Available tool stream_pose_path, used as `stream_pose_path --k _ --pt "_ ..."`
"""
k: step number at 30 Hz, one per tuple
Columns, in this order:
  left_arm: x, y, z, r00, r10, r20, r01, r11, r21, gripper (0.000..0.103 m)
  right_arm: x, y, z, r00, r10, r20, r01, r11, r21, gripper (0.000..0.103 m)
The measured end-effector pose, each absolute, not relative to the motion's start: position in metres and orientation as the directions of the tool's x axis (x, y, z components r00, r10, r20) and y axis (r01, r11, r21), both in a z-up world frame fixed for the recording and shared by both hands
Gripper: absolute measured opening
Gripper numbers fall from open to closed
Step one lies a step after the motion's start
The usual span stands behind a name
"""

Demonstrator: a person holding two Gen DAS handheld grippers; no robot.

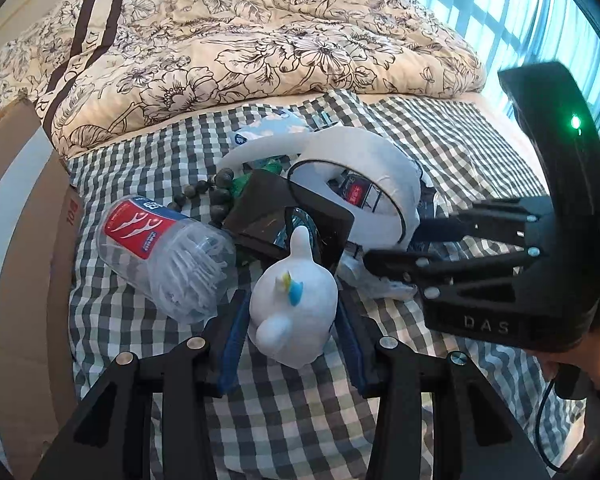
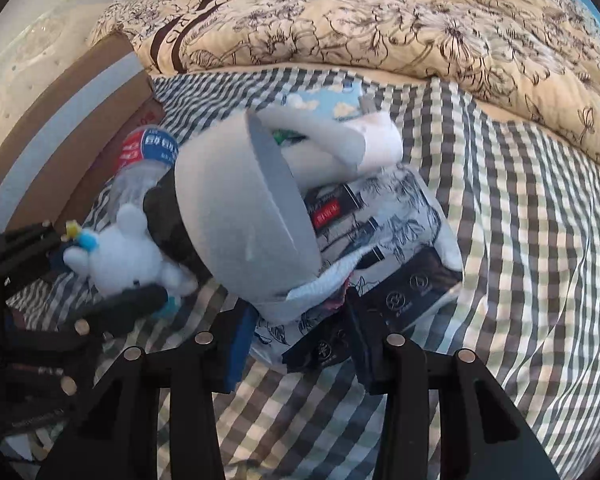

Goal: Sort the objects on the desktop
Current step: 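Grasp the white plush toy with the left gripper while the right gripper reaches the floral tissue pack, then close the right gripper on the floral tissue pack and lift it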

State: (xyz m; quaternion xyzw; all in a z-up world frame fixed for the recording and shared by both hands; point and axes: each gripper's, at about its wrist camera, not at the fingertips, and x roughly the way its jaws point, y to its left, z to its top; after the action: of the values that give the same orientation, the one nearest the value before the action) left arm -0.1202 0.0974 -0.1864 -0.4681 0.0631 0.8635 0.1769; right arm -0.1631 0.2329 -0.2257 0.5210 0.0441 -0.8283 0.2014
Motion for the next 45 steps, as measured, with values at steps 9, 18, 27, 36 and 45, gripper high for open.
stream_pose_path --k 9,18,27,36,45 --pt "-0.114 0.09 -0.179 -0.506 0.261 -0.822 -0.363 -0.929 -0.072 0.041 -0.152 0.225 -0.23 -0.357 -0.255 -0.899 0.396 -0.912 0.102 0.04" --pt "-0.107 0.092 -0.175 -0.511 0.284 -0.811 -0.373 -0.924 -0.088 0.041 -0.136 0.226 -0.225 -0.327 -0.294 -0.898 0.375 -0.913 0.162 0.005" --pt "-0.1 0.086 -0.165 -0.524 0.298 -0.798 -0.373 -0.922 -0.099 0.041 -0.116 0.243 -0.195 -0.418 -0.269 -0.868 0.295 -0.944 0.15 0.002" --pt "-0.09 0.077 -0.149 -0.548 0.322 -0.772 -0.38 -0.918 -0.113 0.041 -0.095 0.263 -0.16 -0.509 -0.251 -0.823 0.235 -0.961 0.148 0.001" --pt "-0.078 0.068 -0.13 -0.577 0.347 -0.739 -0.392 -0.912 -0.122 0.041 -0.074 0.259 -0.128 -0.572 -0.227 -0.788 0.22 -0.968 0.118 0.002"
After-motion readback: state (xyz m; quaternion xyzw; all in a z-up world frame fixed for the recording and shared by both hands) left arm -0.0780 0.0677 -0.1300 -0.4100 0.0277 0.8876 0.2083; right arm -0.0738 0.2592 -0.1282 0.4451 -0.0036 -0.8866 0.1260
